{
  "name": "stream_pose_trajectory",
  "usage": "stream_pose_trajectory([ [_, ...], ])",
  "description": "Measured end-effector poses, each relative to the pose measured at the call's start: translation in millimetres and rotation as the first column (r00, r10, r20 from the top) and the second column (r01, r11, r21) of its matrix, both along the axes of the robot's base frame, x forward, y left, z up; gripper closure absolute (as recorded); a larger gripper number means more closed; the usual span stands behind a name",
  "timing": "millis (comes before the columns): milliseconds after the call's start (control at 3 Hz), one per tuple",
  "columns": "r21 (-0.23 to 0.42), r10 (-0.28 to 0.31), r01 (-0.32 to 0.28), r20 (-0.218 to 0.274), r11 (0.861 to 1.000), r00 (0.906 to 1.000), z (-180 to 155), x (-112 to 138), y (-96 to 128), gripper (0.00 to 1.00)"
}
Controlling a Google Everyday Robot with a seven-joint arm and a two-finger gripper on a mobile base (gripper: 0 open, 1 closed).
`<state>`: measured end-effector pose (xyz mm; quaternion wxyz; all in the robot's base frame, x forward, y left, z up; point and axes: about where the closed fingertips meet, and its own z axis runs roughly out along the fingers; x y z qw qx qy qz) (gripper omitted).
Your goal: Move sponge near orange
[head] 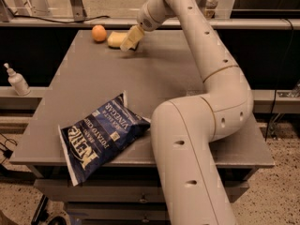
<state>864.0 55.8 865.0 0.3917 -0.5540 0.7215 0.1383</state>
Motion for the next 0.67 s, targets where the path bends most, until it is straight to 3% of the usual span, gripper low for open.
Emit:
stream_pose_trajectory([
  [333,0.06,-0.015,0.016,-0.012,0.998,0.9998,15,-9,-32,0.0],
  [667,0.13,-0.036,0.041,-0.039,0.991,0.9986,31,-27,-84,0.0],
])
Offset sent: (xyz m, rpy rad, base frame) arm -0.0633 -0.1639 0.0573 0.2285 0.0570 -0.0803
